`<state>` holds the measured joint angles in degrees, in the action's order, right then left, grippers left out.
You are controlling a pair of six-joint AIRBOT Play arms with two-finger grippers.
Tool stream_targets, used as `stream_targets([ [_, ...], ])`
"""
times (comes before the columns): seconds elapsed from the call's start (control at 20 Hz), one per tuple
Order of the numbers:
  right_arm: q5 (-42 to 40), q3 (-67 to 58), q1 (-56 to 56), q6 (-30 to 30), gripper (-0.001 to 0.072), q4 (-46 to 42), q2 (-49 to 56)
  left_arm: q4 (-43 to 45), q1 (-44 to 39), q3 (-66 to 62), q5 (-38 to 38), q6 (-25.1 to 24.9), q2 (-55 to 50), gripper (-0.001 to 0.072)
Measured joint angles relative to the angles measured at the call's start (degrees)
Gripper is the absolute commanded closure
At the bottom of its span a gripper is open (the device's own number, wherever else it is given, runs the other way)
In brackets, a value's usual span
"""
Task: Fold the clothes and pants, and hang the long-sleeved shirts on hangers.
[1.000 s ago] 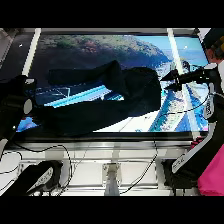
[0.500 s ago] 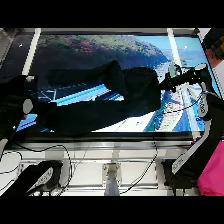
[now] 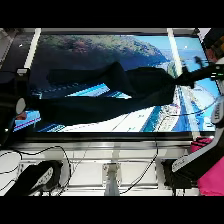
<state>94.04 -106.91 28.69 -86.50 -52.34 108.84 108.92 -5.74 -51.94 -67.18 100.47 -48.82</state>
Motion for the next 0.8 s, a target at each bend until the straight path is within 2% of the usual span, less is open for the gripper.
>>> stream_targets([
  [0.3,0.31,-0.02,7.13,-5.55,0.0668,-5.60,-5.92,-13.29,0.00,-3.82,-13.44,-9.22,0.70,0.0697],
  [0.35,0.76,0.00,7.45,-6.10,0.0634,-6.34,-6.16,-16.11,0.02,-4.00,-14.43,-10.67,0.50,0.0696],
  [0.45,0.74,-0.02,7.45,-6.84,0.0291,-6.54,-6.67,-21.73,0.00,-4.24,-15.69,-13.70,-0.52,0.0694],
  [0.5,0.63,-0.02,7.19,-7.17,0.0179,-6.58,-6.78,-24.04,0.02,-4.33,-16.11,-15.12,-1.49,0.0694],
  [0.7,-1.42,-0.02,5.29,-8.02,0.0176,-4.55,-6.97,-30.29,0.07,-4.44,-15.74,-22.43,-8.00,0.0694],
  [0.8,-2.25,-0.02,4.07,-7.85,0.0178,-2.38,-7.02,-31.89,0.09,-4.46,-10.01,-25.11,-12.00,0.0694],
])
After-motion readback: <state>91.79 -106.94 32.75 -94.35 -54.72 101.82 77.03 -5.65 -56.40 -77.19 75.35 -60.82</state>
